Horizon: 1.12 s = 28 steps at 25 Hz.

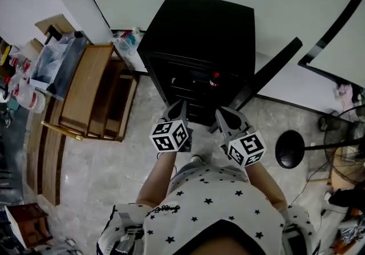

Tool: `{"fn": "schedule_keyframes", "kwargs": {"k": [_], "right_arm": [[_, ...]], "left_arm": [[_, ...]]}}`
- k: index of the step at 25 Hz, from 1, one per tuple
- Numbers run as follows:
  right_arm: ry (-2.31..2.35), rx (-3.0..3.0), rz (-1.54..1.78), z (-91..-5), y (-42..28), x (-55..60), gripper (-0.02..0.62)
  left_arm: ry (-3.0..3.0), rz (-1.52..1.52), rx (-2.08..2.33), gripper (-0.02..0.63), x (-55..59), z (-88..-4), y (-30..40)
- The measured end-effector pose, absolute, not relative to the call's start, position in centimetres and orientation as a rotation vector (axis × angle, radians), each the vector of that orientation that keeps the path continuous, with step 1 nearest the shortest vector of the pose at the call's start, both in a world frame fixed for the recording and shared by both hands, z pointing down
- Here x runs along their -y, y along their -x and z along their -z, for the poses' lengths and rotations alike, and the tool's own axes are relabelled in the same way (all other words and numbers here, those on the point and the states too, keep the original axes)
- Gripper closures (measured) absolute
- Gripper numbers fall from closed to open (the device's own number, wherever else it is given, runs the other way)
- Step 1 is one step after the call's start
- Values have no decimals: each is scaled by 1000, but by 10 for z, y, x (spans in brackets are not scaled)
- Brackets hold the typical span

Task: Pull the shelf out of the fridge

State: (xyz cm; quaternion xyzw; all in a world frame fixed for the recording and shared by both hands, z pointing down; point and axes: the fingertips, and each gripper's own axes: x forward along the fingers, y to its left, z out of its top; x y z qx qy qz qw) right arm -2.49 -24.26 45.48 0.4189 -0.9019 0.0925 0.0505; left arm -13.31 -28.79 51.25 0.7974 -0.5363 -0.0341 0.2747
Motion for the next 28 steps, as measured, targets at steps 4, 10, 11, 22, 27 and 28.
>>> {"fn": "schedule_keyframes", "kwargs": {"k": [4,10,11,22,27,28], "right_arm": [[-1305,2731,-288,-456,23,248,603],[-1327,2710,-297,-458,19,248,603],[-1332,2706,-297,-459,18,247,603],[-1355,2672,-315,-463,14,240,603],[-1342,2669,-319,-462,5,243,601],[-1338,2670,-319,-462,3,244,603]], "left_arm": [[-2092,175,1365,594,306,-520,129],[-1964,376,1232,594,335,-530,123],[-1940,413,1210,594,339,-531,121],[-1736,787,981,553,388,-528,108],[-1603,930,934,487,411,-535,106],[-1577,947,928,478,415,-538,106]]}}
